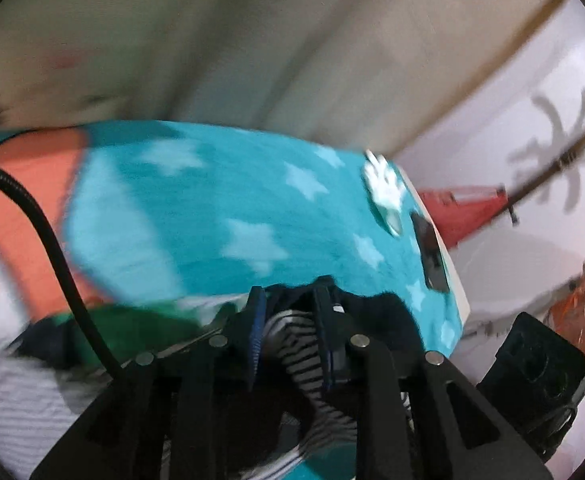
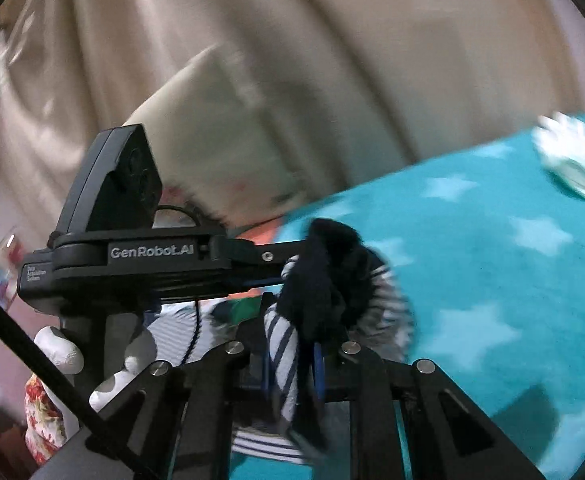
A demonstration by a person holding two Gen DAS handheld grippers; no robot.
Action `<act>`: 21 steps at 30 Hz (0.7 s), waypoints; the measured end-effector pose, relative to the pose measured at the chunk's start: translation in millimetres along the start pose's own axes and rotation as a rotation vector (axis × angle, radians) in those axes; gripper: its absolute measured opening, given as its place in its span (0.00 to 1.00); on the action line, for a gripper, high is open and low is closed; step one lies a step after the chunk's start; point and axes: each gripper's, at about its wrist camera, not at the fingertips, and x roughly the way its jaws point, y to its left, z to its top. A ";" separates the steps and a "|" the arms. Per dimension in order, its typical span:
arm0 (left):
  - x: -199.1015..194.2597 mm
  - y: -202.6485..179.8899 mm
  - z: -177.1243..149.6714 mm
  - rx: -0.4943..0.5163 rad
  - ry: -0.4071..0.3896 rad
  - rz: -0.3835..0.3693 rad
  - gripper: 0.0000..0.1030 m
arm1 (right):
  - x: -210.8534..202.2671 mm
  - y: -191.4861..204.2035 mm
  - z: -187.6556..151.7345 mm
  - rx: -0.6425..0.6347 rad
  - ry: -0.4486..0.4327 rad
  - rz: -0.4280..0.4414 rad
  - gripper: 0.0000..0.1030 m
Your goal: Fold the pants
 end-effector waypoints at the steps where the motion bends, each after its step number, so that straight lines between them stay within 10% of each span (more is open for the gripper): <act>1: -16.2 11.3 -8.1 -0.030 -0.032 0.037 0.29 | 5.3 7.8 -1.5 -0.022 0.019 0.017 0.18; 8: -145.0 50.5 -57.6 -0.077 -0.291 0.167 0.62 | 69.3 58.5 -33.5 -0.165 0.294 0.086 0.40; 16: -244.9 98.9 -102.4 -0.242 -0.539 0.264 0.72 | 2.0 61.3 15.8 -0.132 0.057 0.077 0.40; 21: -263.6 107.2 -116.1 -0.253 -0.611 0.313 0.76 | 44.8 55.8 11.3 -0.103 0.135 -0.021 0.40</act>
